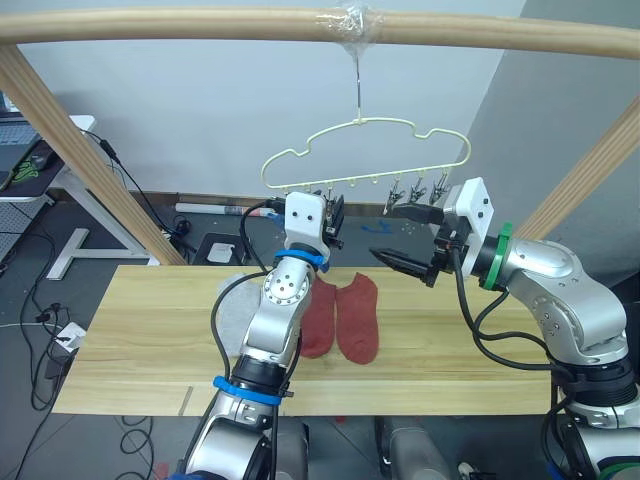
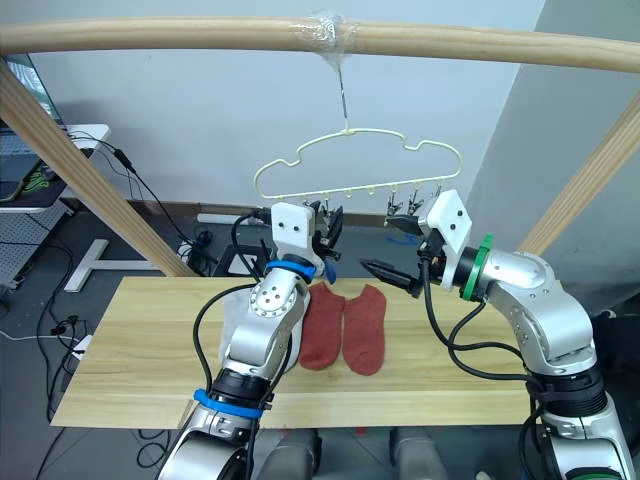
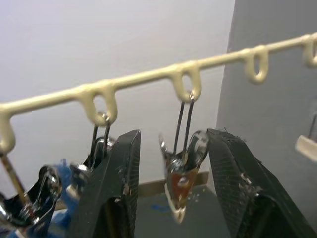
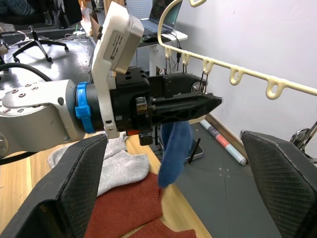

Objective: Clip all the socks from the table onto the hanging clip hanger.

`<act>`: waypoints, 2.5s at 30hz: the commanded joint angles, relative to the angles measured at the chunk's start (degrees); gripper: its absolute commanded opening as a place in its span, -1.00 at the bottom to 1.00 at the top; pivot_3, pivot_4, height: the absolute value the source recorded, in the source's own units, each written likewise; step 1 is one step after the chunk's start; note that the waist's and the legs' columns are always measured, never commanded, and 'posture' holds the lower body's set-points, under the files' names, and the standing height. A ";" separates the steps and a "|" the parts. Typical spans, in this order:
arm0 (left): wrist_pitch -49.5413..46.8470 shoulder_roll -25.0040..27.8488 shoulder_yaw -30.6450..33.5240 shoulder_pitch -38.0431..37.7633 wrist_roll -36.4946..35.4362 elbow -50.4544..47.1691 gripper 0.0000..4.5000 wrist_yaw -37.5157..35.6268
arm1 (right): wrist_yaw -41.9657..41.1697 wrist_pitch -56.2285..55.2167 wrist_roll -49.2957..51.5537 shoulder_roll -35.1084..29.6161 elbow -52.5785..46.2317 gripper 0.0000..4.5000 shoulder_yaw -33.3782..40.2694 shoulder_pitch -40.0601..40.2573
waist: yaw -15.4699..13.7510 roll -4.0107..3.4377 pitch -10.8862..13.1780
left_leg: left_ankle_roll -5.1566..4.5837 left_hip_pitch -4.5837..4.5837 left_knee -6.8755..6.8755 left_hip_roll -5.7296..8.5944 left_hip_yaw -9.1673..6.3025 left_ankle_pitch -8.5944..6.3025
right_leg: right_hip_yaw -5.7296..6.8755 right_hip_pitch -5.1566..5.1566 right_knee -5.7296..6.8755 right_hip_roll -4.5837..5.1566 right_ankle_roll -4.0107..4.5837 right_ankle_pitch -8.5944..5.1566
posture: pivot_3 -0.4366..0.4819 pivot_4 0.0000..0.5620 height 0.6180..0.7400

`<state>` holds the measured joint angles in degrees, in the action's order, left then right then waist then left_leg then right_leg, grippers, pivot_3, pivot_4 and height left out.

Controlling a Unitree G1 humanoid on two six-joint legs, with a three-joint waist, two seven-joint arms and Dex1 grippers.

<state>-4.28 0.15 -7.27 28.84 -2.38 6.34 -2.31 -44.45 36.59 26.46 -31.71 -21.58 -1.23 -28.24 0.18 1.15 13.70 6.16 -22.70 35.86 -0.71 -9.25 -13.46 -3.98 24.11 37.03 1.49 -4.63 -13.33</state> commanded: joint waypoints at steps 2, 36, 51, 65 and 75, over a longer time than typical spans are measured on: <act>1.67 -1.44 -0.17 0.35 1.22 -1.09 -0.06 0.42 | 0.35 -0.90 0.70 -0.71 -1.25 1.00 1.69 -1.13 | 0.05 0.00 0.00 | 0.00 0.00 0.01 0.00 0.00 0.00 | 0.00 0.00 0.01 0.00 0.00 0.00 | -0.03 -0.32 1.00; 1.71 -3.51 0.39 0.21 3.90 -1.64 -0.93 1.14 | 1.20 -0.59 1.14 -1.29 -0.99 1.00 1.89 -0.94 | 0.06 0.00 0.00 | 0.00 0.00 0.08 0.00 0.00 0.00 | -0.01 -0.01 0.05 0.00 0.00 0.03 | -0.03 -0.32 1.00; -15.16 2.37 6.17 1.09 -9.36 -8.91 -0.93 -11.67 | 10.07 -10.11 -17.67 6.75 18.58 1.00 -13.54 4.21 | 0.52 -0.06 -0.05 | 0.00 0.07 0.10 -0.01 0.01 0.02 | -0.01 -0.02 0.16 -0.01 0.03 0.05 | 0.03 -0.34 1.00; -29.64 1.23 12.95 -4.41 -20.32 -19.37 -0.93 -6.87 | 21.41 -18.77 -31.28 24.77 54.96 1.00 -20.86 -1.34 | 1.52 -0.01 -0.13 | 0.02 0.21 0.14 -0.03 0.01 0.03 | -0.05 -0.10 0.19 -0.05 0.10 0.19 | 0.13 -0.33 1.00; -30.62 2.33 12.67 -5.04 -21.03 -20.47 -0.93 -6.69 | 17.94 -19.93 -34.83 22.41 55.95 0.00 -22.40 3.22 | 1.60 -0.14 -0.86 | -0.01 1.02 0.06 -0.04 0.01 0.01 | -0.06 -0.89 0.10 -0.08 -0.19 0.01 | 0.15 -0.31 1.00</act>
<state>-34.58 2.38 5.06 24.29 -22.91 -13.02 -9.21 -25.69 15.16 -6.02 -7.47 32.64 -22.61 -27.33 1.78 1.01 12.85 6.15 -21.68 35.92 -0.75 -9.23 -13.45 -4.04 23.21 37.13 1.41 -4.82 -13.33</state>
